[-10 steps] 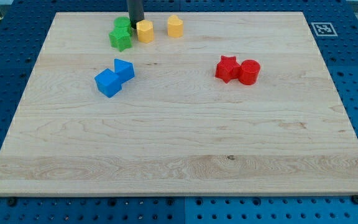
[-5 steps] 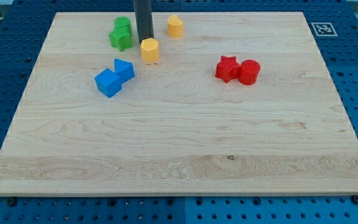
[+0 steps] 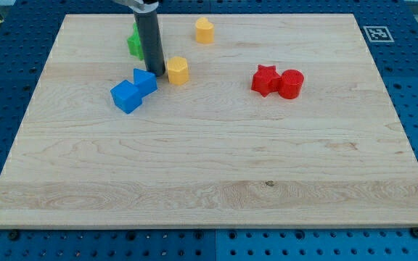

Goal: Move the yellow hexagon right bottom to the yellow heart

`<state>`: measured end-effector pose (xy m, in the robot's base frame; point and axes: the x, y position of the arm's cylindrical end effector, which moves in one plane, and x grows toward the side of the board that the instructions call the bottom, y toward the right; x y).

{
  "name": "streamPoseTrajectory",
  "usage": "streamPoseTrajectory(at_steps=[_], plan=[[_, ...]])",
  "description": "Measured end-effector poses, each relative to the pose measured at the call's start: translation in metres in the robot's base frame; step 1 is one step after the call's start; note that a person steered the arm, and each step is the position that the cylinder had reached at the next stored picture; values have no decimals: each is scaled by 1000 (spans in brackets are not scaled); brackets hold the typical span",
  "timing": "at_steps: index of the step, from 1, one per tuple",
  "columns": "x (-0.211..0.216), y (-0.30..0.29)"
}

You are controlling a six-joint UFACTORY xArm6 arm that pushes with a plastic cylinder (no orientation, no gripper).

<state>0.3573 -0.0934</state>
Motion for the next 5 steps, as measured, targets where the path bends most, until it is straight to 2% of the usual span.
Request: streamPoseTrajectory(at_steps=[5], plan=[[31,67]])
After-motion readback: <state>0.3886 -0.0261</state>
